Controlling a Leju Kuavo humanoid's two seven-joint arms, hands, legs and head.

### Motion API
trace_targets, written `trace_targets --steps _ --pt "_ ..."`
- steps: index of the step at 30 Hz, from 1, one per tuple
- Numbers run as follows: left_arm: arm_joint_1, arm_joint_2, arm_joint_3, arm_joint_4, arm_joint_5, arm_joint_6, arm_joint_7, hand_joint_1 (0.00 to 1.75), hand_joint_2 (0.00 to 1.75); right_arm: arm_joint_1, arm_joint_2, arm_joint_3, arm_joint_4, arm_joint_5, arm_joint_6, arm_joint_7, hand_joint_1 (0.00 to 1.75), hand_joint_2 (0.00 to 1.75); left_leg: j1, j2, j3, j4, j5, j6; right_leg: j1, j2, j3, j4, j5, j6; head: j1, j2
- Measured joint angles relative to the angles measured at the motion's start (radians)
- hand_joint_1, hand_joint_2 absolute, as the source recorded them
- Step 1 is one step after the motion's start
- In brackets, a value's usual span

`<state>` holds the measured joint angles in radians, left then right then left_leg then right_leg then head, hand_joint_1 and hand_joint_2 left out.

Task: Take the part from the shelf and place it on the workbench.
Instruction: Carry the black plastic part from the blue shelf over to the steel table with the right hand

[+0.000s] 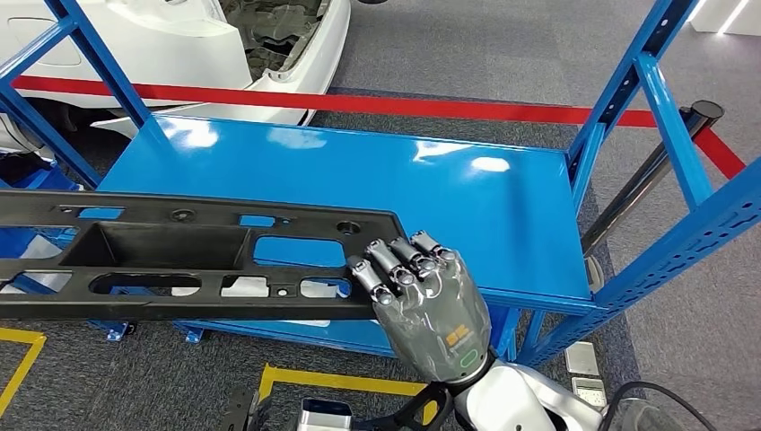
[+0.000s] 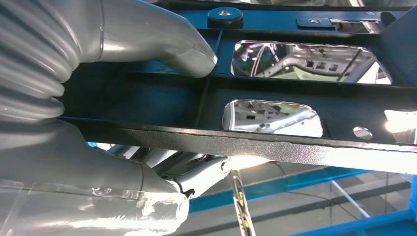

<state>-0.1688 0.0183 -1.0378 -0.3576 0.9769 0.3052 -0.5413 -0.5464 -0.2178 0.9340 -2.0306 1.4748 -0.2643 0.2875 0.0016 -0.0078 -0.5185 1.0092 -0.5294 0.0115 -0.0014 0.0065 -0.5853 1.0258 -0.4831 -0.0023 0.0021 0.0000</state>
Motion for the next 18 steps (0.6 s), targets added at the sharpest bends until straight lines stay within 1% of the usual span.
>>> trace_targets --steps 7,14,16,17,18 --pt "0.008 0.0 0.001 0.0 0.008 0.033 0.012 0.0 1.75 0.013 0.0 -0.002 0.0 -0.018 -0.009 0.007 1.75 1.75 0.0 0.0 0.0 0.0 0.0 0.0 0.0 0.0 0.0 0.0 0.0 0.0 0.0 0.0" --pt "0.013 0.0 0.001 0.0 0.014 0.037 0.025 0.0 1.75 0.023 0.0 -0.002 0.0 -0.021 -0.009 0.007 1.75 1.75 -0.004 -0.001 -0.003 0.008 -0.003 0.005 -0.003 -0.001 0.0 -0.002 0.003 0.006 -0.004 0.0" --pt "0.013 0.0 0.001 0.0 0.017 0.037 0.027 0.0 1.75 0.024 0.0 -0.003 0.0 -0.022 -0.008 0.007 1.75 1.75 -0.005 -0.001 -0.004 0.007 0.0 0.009 -0.004 0.0 0.001 -0.005 0.007 0.011 -0.005 0.0" --pt "0.013 -0.001 0.001 0.0 0.018 0.037 0.028 0.0 1.75 0.025 0.0 -0.004 0.0 -0.022 -0.008 0.007 1.75 1.75 -0.001 0.001 -0.001 0.0 0.005 0.013 -0.003 0.0 0.002 -0.006 0.007 0.014 -0.005 0.0" --pt "0.013 -0.002 0.001 0.0 0.019 0.038 0.029 0.0 1.75 0.026 0.0 -0.005 0.001 -0.023 -0.008 0.008 1.75 1.75 0.002 0.003 0.002 -0.009 0.012 0.017 -0.003 0.0 -0.001 0.002 -0.002 0.017 -0.004 0.0"
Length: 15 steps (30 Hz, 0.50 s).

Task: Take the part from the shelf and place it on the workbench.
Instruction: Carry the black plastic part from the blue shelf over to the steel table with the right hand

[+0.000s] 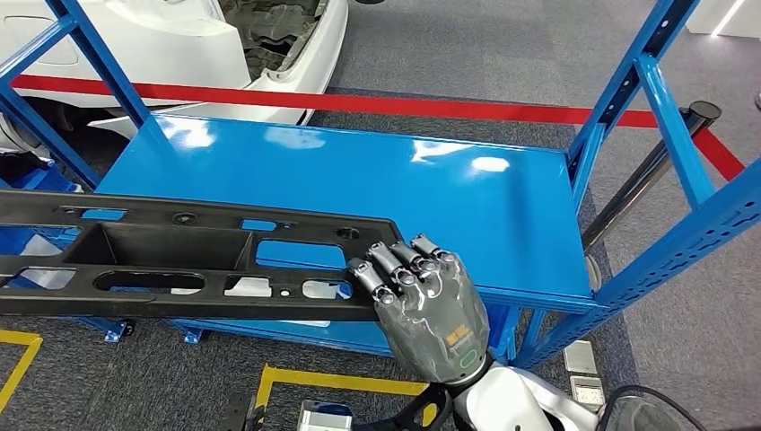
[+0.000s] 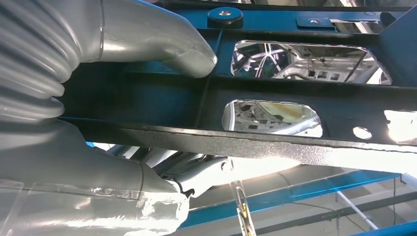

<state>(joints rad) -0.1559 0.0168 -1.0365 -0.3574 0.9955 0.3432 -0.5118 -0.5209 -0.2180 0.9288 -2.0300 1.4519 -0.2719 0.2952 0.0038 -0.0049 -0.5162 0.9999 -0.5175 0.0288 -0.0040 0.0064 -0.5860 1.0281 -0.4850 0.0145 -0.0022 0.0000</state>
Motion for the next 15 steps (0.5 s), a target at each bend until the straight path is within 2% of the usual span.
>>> trace_targets --steps 1,2,4,5,6,7,9,10,11,15 --pt "0.0 -0.001 0.0 0.0 0.001 0.001 0.001 0.0 1.75 0.001 0.0 -0.001 0.0 -0.001 0.0 0.0 1.75 1.75 0.004 0.002 0.003 -0.009 0.007 0.004 0.001 0.0 -0.01 0.023 -0.018 0.003 0.003 0.0" --pt "0.0 -0.002 0.0 0.0 0.002 0.003 0.002 0.0 1.75 0.002 0.0 -0.002 0.0 -0.001 0.0 0.0 1.75 1.75 0.007 0.005 0.004 -0.015 0.011 0.007 0.0 -0.001 -0.03 0.07 -0.047 0.006 0.008 0.0" --pt "0.002 -0.002 0.0 0.0 0.004 0.006 0.003 0.0 1.75 0.006 -0.001 -0.002 0.001 -0.002 0.0 0.001 1.75 1.75 0.007 0.007 0.0 -0.014 0.014 0.01 -0.004 -0.001 -0.088 0.196 -0.104 0.012 0.018 0.0" --pt "0.003 -0.002 0.0 0.0 0.006 0.007 0.003 0.0 1.75 0.009 -0.002 -0.002 0.002 -0.002 0.0 0.001 1.75 1.75 0.008 0.007 -0.003 -0.011 0.014 0.009 -0.006 -0.001 -0.113 0.248 -0.119 0.015 0.021 0.0" --pt "0.003 -0.002 0.0 0.0 0.006 0.008 0.003 0.0 1.75 0.011 -0.002 -0.002 0.002 -0.002 0.001 0.001 1.75 1.75 0.008 0.007 -0.004 -0.008 0.012 0.008 -0.009 -0.002 -0.12 0.262 -0.112 0.018 0.023 0.0" --pt "0.003 -0.003 0.0 0.0 0.007 0.01 0.003 0.0 1.75 0.012 -0.003 -0.002 0.003 -0.002 0.001 0.001 1.75 1.75 0.01 0.007 -0.006 -0.004 0.01 0.006 -0.012 -0.002 -0.111 0.242 -0.088 0.02 0.025 0.0" --pt "0.003 -0.003 0.0 0.0 0.007 0.011 0.003 0.0 1.75 0.013 -0.004 -0.002 0.004 -0.002 0.001 0.001 1.75 1.75 0.014 0.005 -0.008 0.007 0.002 -0.004 -0.015 -0.002 -0.053 0.114 -0.021 0.021 0.031 0.0" --pt "0.002 -0.003 0.0 0.0 0.007 0.012 0.003 0.0 1.75 0.013 -0.004 -0.002 0.004 -0.002 0.001 0.001 1.75 1.75 0.013 0.004 -0.012 0.016 -0.002 -0.011 -0.015 -0.001 -0.03 0.058 -0.001 0.019 0.036 0.0" --pt "0.002 -0.003 0.0 0.0 0.007 0.013 0.003 0.0 1.75 0.013 -0.004 -0.002 0.005 -0.002 0.001 0.001 1.75 1.75 0.012 0.003 -0.018 0.022 -0.004 -0.018 -0.014 0.0 -0.019 0.027 0.006 0.015 0.038 0.0" --pt "0.001 -0.004 0.0 0.0 0.007 0.014 0.003 0.0 1.75 0.014 -0.005 -0.003 0.006 -0.003 0.001 0.003 1.75 1.75 0.013 0.002 -0.028 0.032 -0.008 -0.041 -0.01 0.003 -0.026 0.015 0.009 -0.01 0.024 0.0"
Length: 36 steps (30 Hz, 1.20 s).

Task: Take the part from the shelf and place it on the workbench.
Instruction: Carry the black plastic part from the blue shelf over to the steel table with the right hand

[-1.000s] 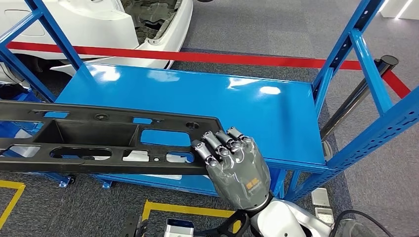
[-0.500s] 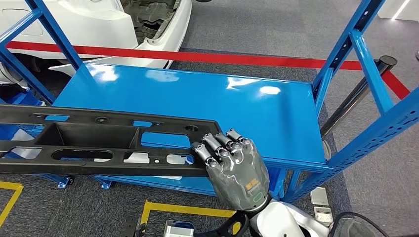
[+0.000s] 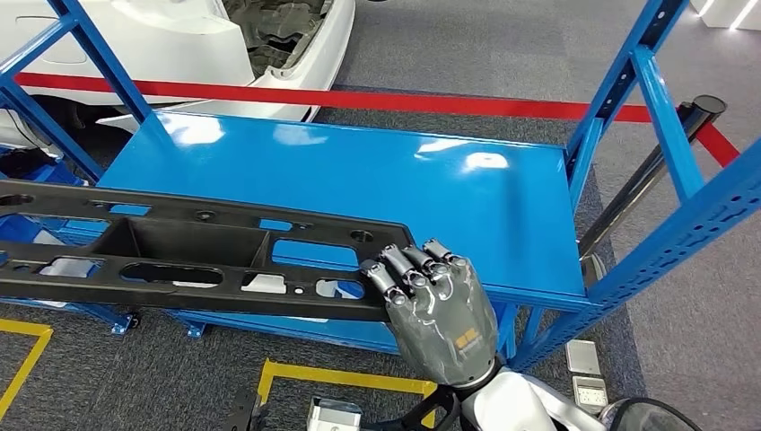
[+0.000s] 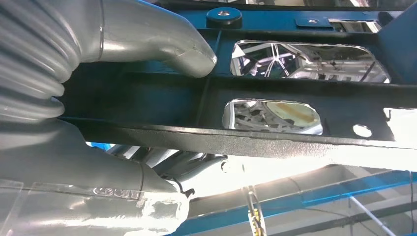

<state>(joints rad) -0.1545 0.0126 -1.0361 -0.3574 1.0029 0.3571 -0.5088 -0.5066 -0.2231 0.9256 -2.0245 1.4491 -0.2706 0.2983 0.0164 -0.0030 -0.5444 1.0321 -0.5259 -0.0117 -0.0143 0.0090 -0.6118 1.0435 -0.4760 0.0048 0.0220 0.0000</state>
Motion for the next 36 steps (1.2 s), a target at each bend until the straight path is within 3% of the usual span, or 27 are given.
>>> trace_targets --steps 2,4,6,7,8,11,12,15,17,20,21,22,23,25,27,30,32,35,36 --pt "-0.001 0.0 0.0 0.0 0.0 0.001 0.0 0.0 1.75 0.0 0.0 0.0 0.0 -0.001 0.0 0.002 1.75 1.75 0.002 0.0 -0.016 0.047 -0.038 -0.008 -0.003 -0.004 0.0 -0.007 0.007 -0.012 -0.011 0.0" --pt "0.0 0.0 0.0 0.0 -0.001 0.002 0.001 0.0 1.75 0.0 0.0 0.0 0.001 -0.003 0.0 0.004 1.75 1.75 0.002 0.0 -0.065 0.17 -0.109 -0.014 -0.001 -0.008 -0.005 -0.008 0.011 -0.019 -0.027 0.0" --pt "0.0 0.0 0.0 0.0 -0.001 0.002 0.001 0.0 1.75 0.001 0.0 0.0 0.002 -0.004 0.0 0.005 1.75 1.75 0.002 0.0 -0.105 0.273 -0.149 -0.015 0.002 -0.01 -0.014 -0.005 0.016 -0.023 -0.037 0.0" --pt "0.0 0.0 0.0 0.0 -0.001 0.002 0.001 0.0 1.75 0.002 0.0 0.0 0.003 -0.004 0.0 0.005 1.75 1.75 0.002 0.0 -0.099 0.27 -0.139 -0.013 0.003 -0.01 -0.017 -0.004 0.018 -0.023 -0.04 0.0" --pt "0.0 0.0 0.0 0.0 -0.001 0.002 0.001 0.0 1.75 0.002 0.0 0.0 0.003 -0.005 0.0 0.005 1.75 1.75 0.001 0.0 -0.073 0.226 -0.111 -0.01 0.004 -0.009 -0.02 -0.003 0.021 -0.023 -0.043 0.0" --pt "-0.003 0.0 0.0 0.0 -0.001 0.002 0.002 0.0 1.75 0.003 0.0 0.0 0.004 -0.006 0.0 0.006 1.75 1.75 -0.003 0.0 0.03 0.027 -0.031 0.003 0.007 -0.009 -0.024 0.0 0.029 -0.015 -0.054 0.0" --pt "-0.005 0.0 0.0 0.0 -0.001 0.002 0.002 0.0 1.75 0.002 0.0 -0.001 0.004 -0.007 0.0 0.006 1.75 1.75 -0.005 -0.001 0.04 -0.003 -0.023 0.007 0.008 -0.009 -0.026 0.0 0.033 -0.009 -0.054 0.0" --pt "-0.005 0.0 0.0 0.0 -0.001 0.003 0.003 0.0 1.75 0.003 0.0 -0.002 0.005 -0.011 0.0 0.006 1.75 1.75 -0.007 0.001 0.028 -0.01 -0.008 0.021 0.008 -0.009 -0.031 0.0 0.044 0.01 -0.048 0.0" --pt "-0.006 -0.001 0.001 0.0 0.0 0.004 0.003 0.0 1.75 0.004 0.0 -0.002 0.006 -0.014 -0.002 0.005 1.75 1.75 -0.003 0.006 0.013 -0.016 0.01 0.034 0.006 -0.009 -0.049 0.034 0.004 0.02 -0.038 0.0" --pt "-0.008 -0.002 0.001 0.0 0.0 0.005 0.003 0.0 1.75 0.006 -0.001 -0.003 0.008 -0.017 -0.003 0.003 1.75 1.75 -0.006 0.01 -0.019 -0.015 0.031 0.046 0.004 -0.009 -0.099 0.201 -0.125 0.025 -0.016 0.0" --pt "-0.008 -0.003 0.001 0.0 0.001 0.005 0.003 0.0 1.75 0.006 -0.001 -0.003 0.01 -0.017 -0.003 0.002 1.75 1.75 -0.008 0.011 -0.03 -0.012 0.037 0.046 0.004 -0.009 -0.105 0.249 -0.146 0.025 -0.011 0.0" --pt "-0.008 -0.003 0.001 0.0 0.001 0.005 0.003 0.0 1.75 0.007 -0.002 -0.003 0.011 -0.018 -0.003 0.0 1.75 1.75 -0.01 0.011 -0.041 -0.008 0.043 0.047 0.004 -0.009 -0.097 0.267 -0.147 0.024 -0.007 0.0" --pt "-0.008 -0.003 0.001 0.0 0.002 0.006 0.003 0.0 1.75 0.007 -0.002 -0.003 0.013 -0.018 -0.003 -0.001 1.75 1.75 -0.011 0.011 -0.052 -0.004 0.047 0.046 0.005 -0.009 -0.071 0.251 -0.131 0.021 -0.004 0.0" --pt "-0.008 -0.004 0.001 0.0 0.003 0.006 0.003 0.0 1.75 0.007 -0.002 -0.003 0.015 -0.019 -0.003 -0.004 1.75 1.75 -0.014 0.011 -0.067 0.005 0.054 0.044 0.01 -0.009 0.021 0.124 -0.087 0.008 0.002 0.0" --pt "-0.008 -0.006 0.001 0.0 0.003 0.006 0.003 0.0 1.75 0.005 -0.001 -0.004 0.015 -0.02 -0.003 -0.005 1.75 1.75 -0.015 0.011 -0.075 0.011 0.061 0.036 0.017 -0.009 0.092 0.008 -0.074 -0.002 0.004 0.0" --pt "-0.008 -0.007 0.001 0.0 0.003 0.006 0.003 0.0 1.75 0.004 -0.001 -0.005 0.015 -0.021 -0.003 -0.006 1.75 1.75 -0.014 0.011 -0.079 0.009 0.077 0.019 0.02 -0.008 0.103 -0.031 -0.067 -0.008 0.004 0.0" --pt "-0.008 -0.007 0.001 0.0 0.003 0.006 0.003 0.0 1.75 0.004 -0.001 -0.005 0.016 -0.023 -0.003 -0.005 1.75 1.75 -0.015 0.008 -0.089 0.03 0.053 0.009 0.013 -0.011 0.096 -0.042 -0.049 -0.018 0.002 0.0" --pt "-0.008 -0.007 0.001 0.0 0.003 0.006 0.003 0.0 1.75 0.004 0.0 -0.005 0.018 -0.028 -0.004 -0.004 1.75 1.75 -0.009 0.005 -0.134 0.18 -0.072 -0.007 0.008 -0.015 0.064 -0.043 -0.022 -0.031 -0.019 0.0" --pt "-0.008 -0.007 0.001 0.0 0.003 0.006 0.003 0.0 1.75 0.004 0.0 -0.005 0.019 -0.03 -0.004 -0.004 1.75 1.75 -0.006 0.005 -0.146 0.239 -0.101 -0.012 0.008 -0.016 0.049 -0.039 -0.015 -0.031 -0.026 0.0"
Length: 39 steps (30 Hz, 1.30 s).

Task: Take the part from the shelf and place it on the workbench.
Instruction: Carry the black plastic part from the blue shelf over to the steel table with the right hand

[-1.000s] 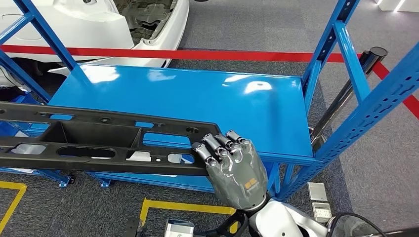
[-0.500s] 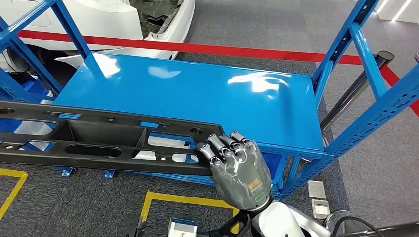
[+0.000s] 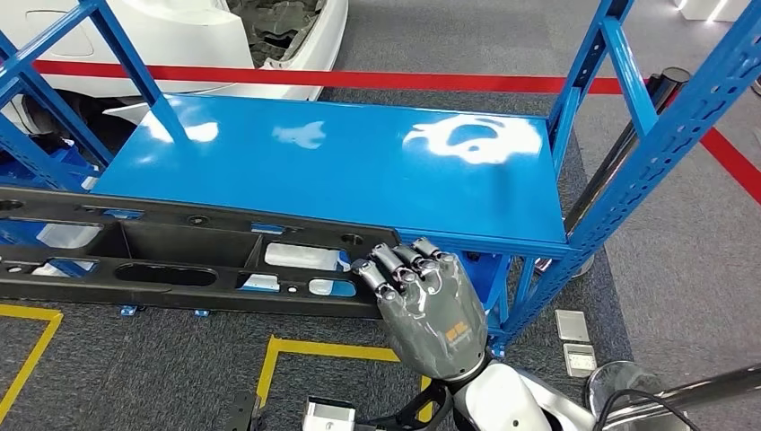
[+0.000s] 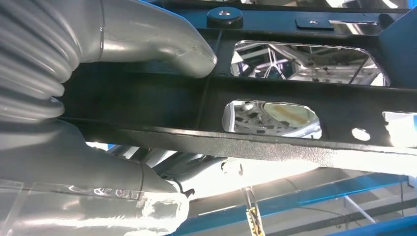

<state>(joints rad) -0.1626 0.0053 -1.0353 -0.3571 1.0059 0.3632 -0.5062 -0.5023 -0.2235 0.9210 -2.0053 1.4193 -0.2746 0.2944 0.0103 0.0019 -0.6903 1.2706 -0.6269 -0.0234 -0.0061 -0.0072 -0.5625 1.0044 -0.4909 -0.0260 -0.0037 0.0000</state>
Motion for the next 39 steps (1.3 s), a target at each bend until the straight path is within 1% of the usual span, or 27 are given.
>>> trace_targets --steps 1,2,3,4,5,7,10,11,12,13,15,16,17,18,20,22,24,26,27,28,31,32,33,34,36,38,39 --pt "0.0 0.0 0.0 0.0 0.0 0.0 0.0 0.0 1.75 0.001 0.0 0.0 0.001 -0.001 0.0 0.0 1.75 1.75 0.002 0.0 0.0 0.033 -0.005 -0.003 0.0 -0.001 -0.013 0.005 0.007 0.001 -0.004 0.0" --pt "0.0 0.0 0.0 0.0 0.0 0.0 0.0 0.0 1.75 0.001 0.0 0.0 0.002 -0.002 0.0 0.001 1.75 1.75 0.005 0.0 0.015 0.035 0.009 -0.006 -0.001 -0.001 -0.027 0.01 0.013 0.004 -0.007 0.0" --pt "0.0 0.0 0.0 0.0 0.0 0.0 0.0 0.0 1.75 0.002 0.0 0.0 0.003 -0.002 0.0 0.001 1.75 1.75 0.007 0.0 0.047 0.004 0.036 -0.007 -0.001 -0.001 -0.04 0.016 0.02 0.007 -0.011 0.0" --pt "0.0 0.0 0.0 0.0 0.0 0.0 0.0 0.0 1.75 0.002 0.0 0.0 0.003 -0.002 -0.001 0.001 1.75 1.75 0.01 0.0 0.09 -0.054 0.064 -0.009 -0.002 -0.001 -0.051 0.021 0.025 0.01 -0.014 0.0" --pt "-0.001 0.0 0.0 0.0 0.0 0.0 0.0 0.0 1.75 0.002 0.0 0.0 0.003 -0.002 -0.001 0.001 1.75 1.75 0.011 -0.001 0.136 -0.127 0.075 -0.009 -0.002 -0.001 -0.06 0.028 0.029 0.014 -0.017 0.0" --pt "-0.003 0.0 0.0 0.0 0.0 0.0 0.0 0.0 1.75 0.002 0.0 0.0 0.004 -0.003 -0.002 0.001 1.75 1.75 0.008 -0.005 0.19 -0.225 0.074 -0.003 0.0 0.0 -0.071 0.037 0.038 0.025 -0.022 0.0" --pt "-0.004 0.0 0.0 0.0 0.0 0.0 0.0 0.0 1.75 0.002 0.001 0.0 0.005 -0.006 -0.007 0.0 1.75 1.75 0.005 -0.006 0.185 -0.245 0.078 0.017 0.0 0.0 -0.077 0.039 0.053 0.044 -0.016 0.0" --pt "-0.004 0.0 0.0 0.0 0.001 0.0 0.001 0.0 1.75 0.002 0.001 0.0 0.006 -0.007 -0.008 -0.001 1.75 1.75 0.006 -0.004 0.177 -0.247 0.086 0.026 -0.002 0.001 -0.082 0.047 0.043 0.05 -0.012 0.0" --pt "-0.005 0.0 0.0 0.0 0.001 0.0 0.001 0.0 1.75 0.002 0.001 0.0 0.007 -0.007 -0.008 -0.002 1.75 1.75 0.007 -0.001 0.167 -0.249 0.095 0.037 -0.003 0.002 -0.09 0.067 0.017 0.054 -0.007 0.0" --pt "-0.005 0.0 0.0 0.0 0.002 0.0 0.001 0.0 1.75 0.003 0.001 0.0 0.008 -0.008 -0.009 -0.002 1.75 1.75 0.007 0.001 0.153 -0.252 0.106 0.046 -0.004 0.002 -0.104 0.11 -0.028 0.057 0.001 0.0" --pt "-0.005 0.0 0.0 0.0 0.005 0.0 0.002 0.0 1.75 0.003 0.001 0.0 0.01 -0.009 -0.009 -0.002 1.75 1.75 0.003 0.003 0.126 -0.251 0.126 0.055 -0.004 0.003 -0.135 0.229 -0.122 0.06 0.015 0.0" --pt "-0.005 0.0 0.0 0.0 0.006 0.0 0.002 0.0 1.75 0.003 0.001 0.0 0.011 -0.009 -0.009 -0.002 1.75 1.75 0.0 0.004 0.11 -0.25 0.137 0.056 -0.004 0.003 -0.142 0.286 -0.148 0.06 0.021 0.0" --pt "-0.005 0.0 0.0 0.0 0.007 0.0 0.002 0.0 1.75 0.003 0.001 0.0 0.012 -0.01 -0.009 -0.002 1.75 1.75 -0.002 0.004 0.097 -0.248 0.146 0.057 -0.004 0.003 -0.137 0.316 -0.148 0.058 0.025 0.0" --pt "-0.005 0.0 0.0 0.0 0.007 0.0 0.002 0.0 1.75 0.003 0.001 0.0 0.014 -0.01 -0.009 -0.002 1.75 1.75 -0.004 0.005 0.085 -0.245 0.155 0.057 -0.003 0.003 -0.115 0.311 -0.128 0.055 0.029 0.0" --pt "-0.005 0.0 0.0 0.0 0.008 0.0 0.002 0.0 1.75 0.003 0.001 0.0 0.016 -0.011 -0.01 -0.002 1.75 1.75 -0.007 0.005 0.067 -0.24 0.169 0.055 0.001 0.003 -0.029 0.209 -0.072 0.042 0.034 0.0" --pt "-0.005 -0.002 0.0 0.0 0.007 0.0 0.002 0.0 1.75 0.002 0.001 0.0 0.017 -0.011 -0.011 -0.002 1.75 1.75 -0.009 0.005 0.055 -0.236 0.184 0.048 0.009 0.005 0.064 0.06 -0.059 0.027 0.035 0.0" --pt "-0.005 -0.003 0.0 0.0 0.007 0.0 0.004 0.0 1.75 0.002 0.002 0.0 0.017 -0.011 -0.011 -0.002 1.75 1.75 -0.007 0.006 0.049 -0.24 0.202 0.037 0.017 0.006 0.099 -0.012 -0.069 0.019 0.034 0.0" --pt "-0.005 -0.003 0.001 0.0 0.006 0.0 0.005 0.0 1.75 0.002 0.002 -0.001 0.018 -0.011 -0.012 -0.002 1.75 1.75 -0.004 0.005 0.046 -0.246 0.216 0.025 0.016 0.003 0.093 -0.026 -0.054 0.015 0.035 0.0" --pt "-0.005 -0.003 0.001 0.0 0.006 0.0 0.006 0.0 1.75 0.002 0.002 -0.001 0.018 -0.011 -0.012 -0.001 1.75 1.75 -0.005 0.003 0.041 -0.24 0.206 0.019 0.012 0.001 0.087 -0.033 -0.042 0.01 0.035 0.0" --pt "-0.005 -0.003 0.001 0.0 0.006 0.0 0.007 0.0 1.75 0.002 0.002 -0.001 0.018 -0.01 -0.013 -0.001 1.75 1.75 -0.005 0.001 0.032 -0.218 0.179 0.014 0.007 -0.001 0.078 -0.039 -0.029 0.005 0.032 0.0" --pt "-0.004 -0.003 0.001 0.0 0.007 0.0 0.009 0.0 1.75 0.003 0.003 -0.001 0.019 -0.01 -0.015 0.0 1.75 1.75 0.0 0.0 -0.012 -0.053 0.041 0.0 0.003 -0.004 0.036 -0.039 0.005 -0.003 0.009 0.0" --pt "-0.004 -0.003 0.001 0.0 0.007 0.0 0.009 0.0 1.75 0.003 0.003 -0.001 0.019 -0.01 -0.015 0.0 1.75 1.75 0.001 0.0 -0.019 0.002 0.021 -0.004 0.002 -0.005 0.019 -0.035 0.015 -0.001 0.002 0.0" --pt "-0.004 -0.003 0.001 0.0 0.007 0.0 0.009 0.0 1.75 0.004 0.003 -0.001 0.02 -0.01 -0.015 0.001 1.75 1.75 0.002 0.0 -0.016 0.033 0.025 -0.006 0.002 -0.006 0.003 -0.031 0.023 0.001 -0.003 0.0" --pt "-0.004 -0.003 0.001 0.0 0.007 0.0 0.009 0.0 1.75 0.004 0.003 -0.001 0.02 -0.01 -0.015 0.001 1.75 1.75 0.003 0.0 0.005 0.031 0.048 -0.007 0.002 -0.006 -0.013 -0.027 0.032 0.003 -0.007 0.0" --pt "-0.005 -0.002 0.001 0.0 0.006 0.0 0.009 0.0 1.75 0.006 0.003 -0.001 0.021 -0.009 -0.015 0.001 1.75 1.75 0.006 -0.001 0.095 -0.077 0.098 -0.008 0.002 -0.006 -0.038 -0.016 0.044 0.009 -0.014 0.0" --pt "-0.005 -0.002 0.001 0.0 0.006 0.0 0.009 0.0 1.75 0.007 0.003 -0.002 0.021 -0.008 -0.015 0.001 1.75 1.75 0.005 -0.003 0.189 -0.223 0.101 -0.003 0.005 -0.006 -0.053 -0.006 0.055 0.019 -0.02 0.0" --pt "-0.005 -0.002 0.001 0.0 0.006 0.0 0.009 0.0 1.75 0.007 0.003 -0.002 0.021 -0.007 -0.015 0.001 1.75 1.75 0.004 -0.004 0.213 -0.265 0.092 0.0 0.006 -0.006 -0.056 -0.003 0.062 0.025 -0.02 0.0"
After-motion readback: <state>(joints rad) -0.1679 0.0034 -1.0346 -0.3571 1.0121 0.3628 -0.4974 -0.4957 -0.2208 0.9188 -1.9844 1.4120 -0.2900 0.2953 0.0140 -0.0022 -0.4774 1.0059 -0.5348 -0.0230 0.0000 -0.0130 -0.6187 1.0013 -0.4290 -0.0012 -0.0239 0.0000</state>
